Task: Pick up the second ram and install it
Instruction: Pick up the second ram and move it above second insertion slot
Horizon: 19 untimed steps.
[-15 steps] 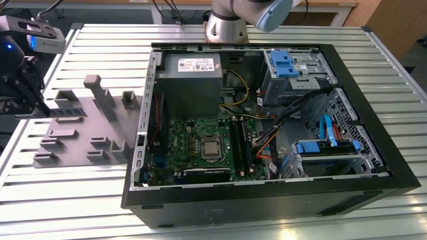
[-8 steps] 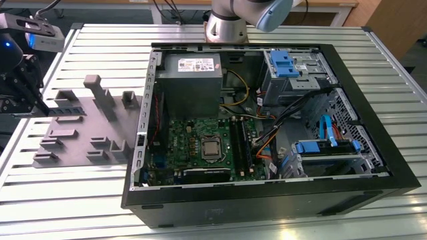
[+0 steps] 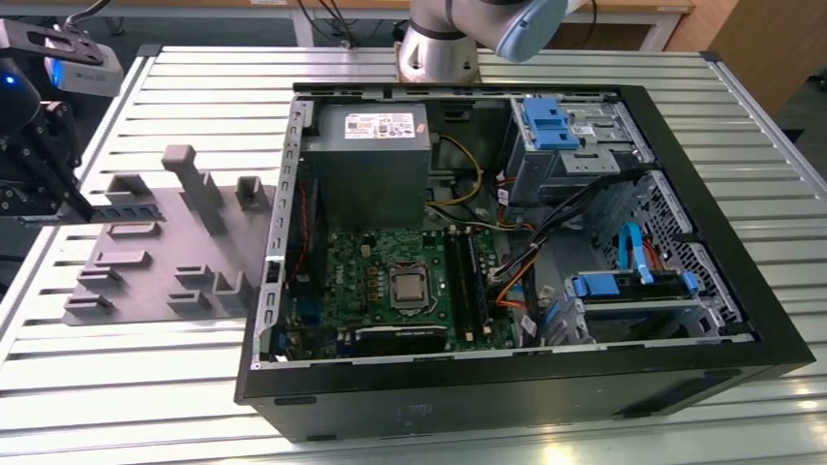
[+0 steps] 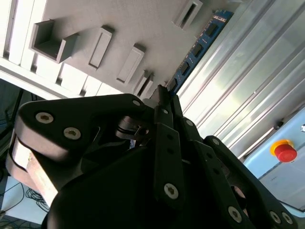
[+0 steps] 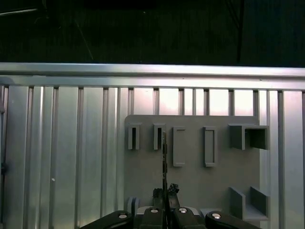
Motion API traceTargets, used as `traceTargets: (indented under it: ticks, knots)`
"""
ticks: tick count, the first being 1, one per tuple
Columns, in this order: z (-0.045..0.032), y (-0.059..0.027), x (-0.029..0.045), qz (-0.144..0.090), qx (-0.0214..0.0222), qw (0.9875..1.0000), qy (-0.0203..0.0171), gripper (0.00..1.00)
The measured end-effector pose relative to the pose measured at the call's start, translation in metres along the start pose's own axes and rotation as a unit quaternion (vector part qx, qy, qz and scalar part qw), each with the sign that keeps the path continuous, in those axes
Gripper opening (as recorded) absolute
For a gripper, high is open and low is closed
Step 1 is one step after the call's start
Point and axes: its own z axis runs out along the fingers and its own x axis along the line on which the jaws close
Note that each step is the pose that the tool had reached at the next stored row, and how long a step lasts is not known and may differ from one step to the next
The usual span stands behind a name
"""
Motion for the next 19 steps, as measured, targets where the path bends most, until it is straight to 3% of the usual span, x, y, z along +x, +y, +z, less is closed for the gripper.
traceTargets:
  ticks: [19]
  knots:
    - [-0.015, 0.0004, -0.0002, 0.0, 0.0, 1.0, 0.0, 0.14]
